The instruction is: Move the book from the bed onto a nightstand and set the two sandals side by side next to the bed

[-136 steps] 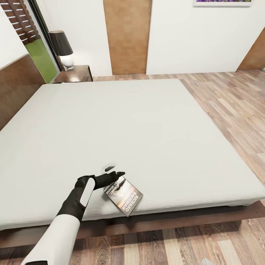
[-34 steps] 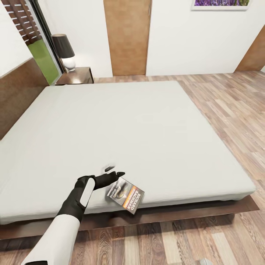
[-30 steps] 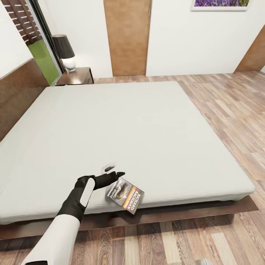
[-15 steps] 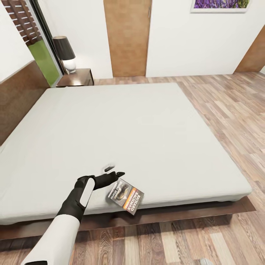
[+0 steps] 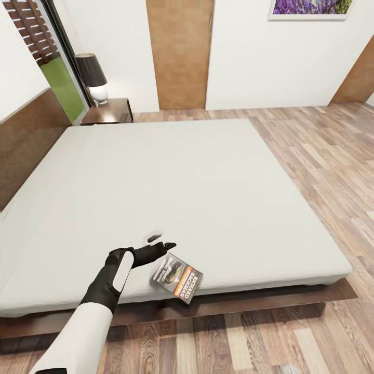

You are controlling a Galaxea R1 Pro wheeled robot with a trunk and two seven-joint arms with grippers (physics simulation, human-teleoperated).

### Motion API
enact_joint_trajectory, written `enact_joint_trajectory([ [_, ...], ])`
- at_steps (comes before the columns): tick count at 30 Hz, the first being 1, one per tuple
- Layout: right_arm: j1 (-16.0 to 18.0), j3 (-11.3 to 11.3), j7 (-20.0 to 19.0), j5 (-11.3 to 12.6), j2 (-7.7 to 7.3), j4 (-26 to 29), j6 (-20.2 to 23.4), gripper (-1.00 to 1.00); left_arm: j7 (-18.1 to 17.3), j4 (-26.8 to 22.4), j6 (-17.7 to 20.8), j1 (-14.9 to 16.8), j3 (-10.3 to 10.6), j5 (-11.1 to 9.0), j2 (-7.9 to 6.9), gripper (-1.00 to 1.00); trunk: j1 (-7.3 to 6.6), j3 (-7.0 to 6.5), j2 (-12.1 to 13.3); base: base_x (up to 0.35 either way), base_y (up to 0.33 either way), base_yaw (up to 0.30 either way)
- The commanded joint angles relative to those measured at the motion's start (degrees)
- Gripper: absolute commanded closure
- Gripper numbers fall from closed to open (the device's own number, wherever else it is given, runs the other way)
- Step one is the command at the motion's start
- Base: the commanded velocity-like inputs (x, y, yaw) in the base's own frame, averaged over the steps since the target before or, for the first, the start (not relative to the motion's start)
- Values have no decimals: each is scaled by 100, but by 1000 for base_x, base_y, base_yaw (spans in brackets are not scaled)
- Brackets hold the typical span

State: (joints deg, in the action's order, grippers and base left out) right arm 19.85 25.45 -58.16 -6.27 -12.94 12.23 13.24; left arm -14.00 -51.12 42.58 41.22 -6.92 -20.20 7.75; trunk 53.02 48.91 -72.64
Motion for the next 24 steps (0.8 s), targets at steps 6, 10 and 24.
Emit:
enact_joint_trajectory([
  [6,3,50,-29,-59,2,8,38,-100,-24,-4,40,6,-28,8,7,-100,-132,-105,240,0,0,0],
  [10,2,50,-29,-59,2,8,36,-100,-24,-7,40,8,-28,8,7,-100,-220,-176,400,0,0,0],
  [24,4,51,-29,-59,2,8,35,-100,-24,-12,40,8,-28,8,7,-100,-528,-428,962,0,0,0],
])
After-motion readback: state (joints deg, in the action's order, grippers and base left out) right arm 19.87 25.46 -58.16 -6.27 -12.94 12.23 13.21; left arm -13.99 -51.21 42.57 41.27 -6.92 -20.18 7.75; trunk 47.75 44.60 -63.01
